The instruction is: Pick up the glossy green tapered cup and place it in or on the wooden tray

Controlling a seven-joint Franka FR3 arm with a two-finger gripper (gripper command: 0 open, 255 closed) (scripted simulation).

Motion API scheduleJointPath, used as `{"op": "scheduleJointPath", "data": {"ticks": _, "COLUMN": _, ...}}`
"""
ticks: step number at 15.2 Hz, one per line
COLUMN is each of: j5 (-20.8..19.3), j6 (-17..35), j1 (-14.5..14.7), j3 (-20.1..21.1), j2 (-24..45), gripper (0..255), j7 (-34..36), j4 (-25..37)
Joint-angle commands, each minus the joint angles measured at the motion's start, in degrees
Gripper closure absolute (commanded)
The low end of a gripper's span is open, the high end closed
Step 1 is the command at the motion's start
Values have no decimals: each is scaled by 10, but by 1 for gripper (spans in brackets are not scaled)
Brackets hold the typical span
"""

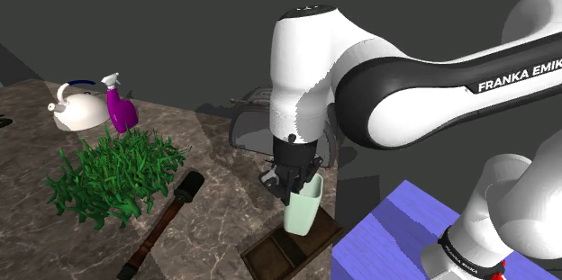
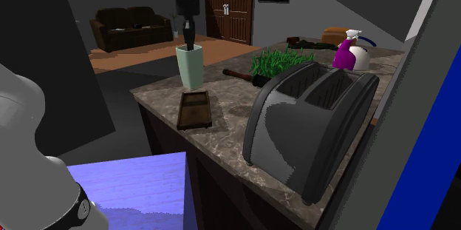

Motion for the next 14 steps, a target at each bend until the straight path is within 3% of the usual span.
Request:
{"op": "scheduleJointPath", "data": {"ticks": 1, "j5": 0, "j6": 16, "j1": 1, "j3": 2, "j2": 3, "gripper": 255, "j7": 1, "j4": -13}}
{"op": "scheduleJointPath", "data": {"ticks": 9, "j5": -7, "j6": 79, "j1": 2, "j3": 9, "j2": 22, "gripper": 255, "j7": 7, "j4": -58}}
{"op": "scheduleJointPath", "data": {"ticks": 14, "j5": -7, "j6": 79, "j1": 2, "j3": 9, "j2": 22, "gripper": 255, "j7": 7, "j4": -58}}
